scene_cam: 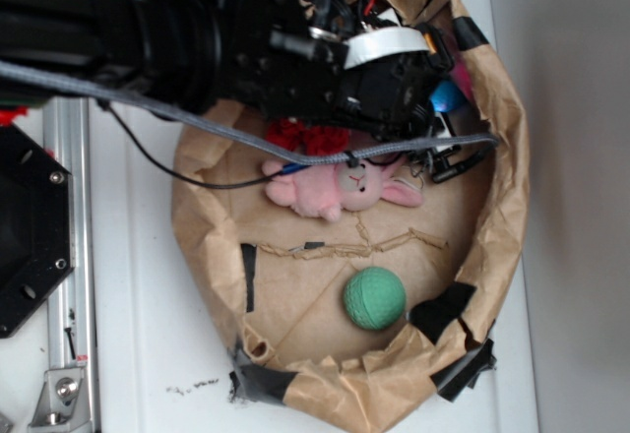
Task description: Grab the blue ball.
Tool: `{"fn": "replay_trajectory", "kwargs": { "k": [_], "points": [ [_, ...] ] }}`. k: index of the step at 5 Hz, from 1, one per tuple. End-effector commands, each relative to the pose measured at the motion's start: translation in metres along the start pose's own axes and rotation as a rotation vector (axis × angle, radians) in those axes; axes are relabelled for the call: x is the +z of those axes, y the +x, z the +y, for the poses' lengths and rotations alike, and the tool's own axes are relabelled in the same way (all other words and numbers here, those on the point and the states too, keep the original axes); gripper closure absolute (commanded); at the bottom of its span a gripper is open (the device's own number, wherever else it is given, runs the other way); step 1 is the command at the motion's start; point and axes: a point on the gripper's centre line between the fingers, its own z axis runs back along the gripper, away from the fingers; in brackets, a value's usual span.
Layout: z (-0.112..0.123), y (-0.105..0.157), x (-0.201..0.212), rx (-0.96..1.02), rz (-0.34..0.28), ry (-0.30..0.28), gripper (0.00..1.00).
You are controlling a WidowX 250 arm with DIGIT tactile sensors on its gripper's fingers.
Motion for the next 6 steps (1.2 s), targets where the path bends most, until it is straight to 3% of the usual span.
{"fn": "replay_trajectory", "kwargs": {
  "k": [1,3,4,5,6],
  "points": [
    [0.003,0.028,0.007,0.003,-0.045,-0.001,1.0],
    [0.003,0.023,0.008,0.0,-0.023,-0.008,1.0],
    [0.001,0.022,0.018,-0.022,-0.017,-0.061,1.0],
    [-0.005,0.028,0.075,-0.172,0.025,-0.087,1.0],
    [-0.009,0.03,0.134,-0.265,0.06,-0.04,1.0]
  ]
}}
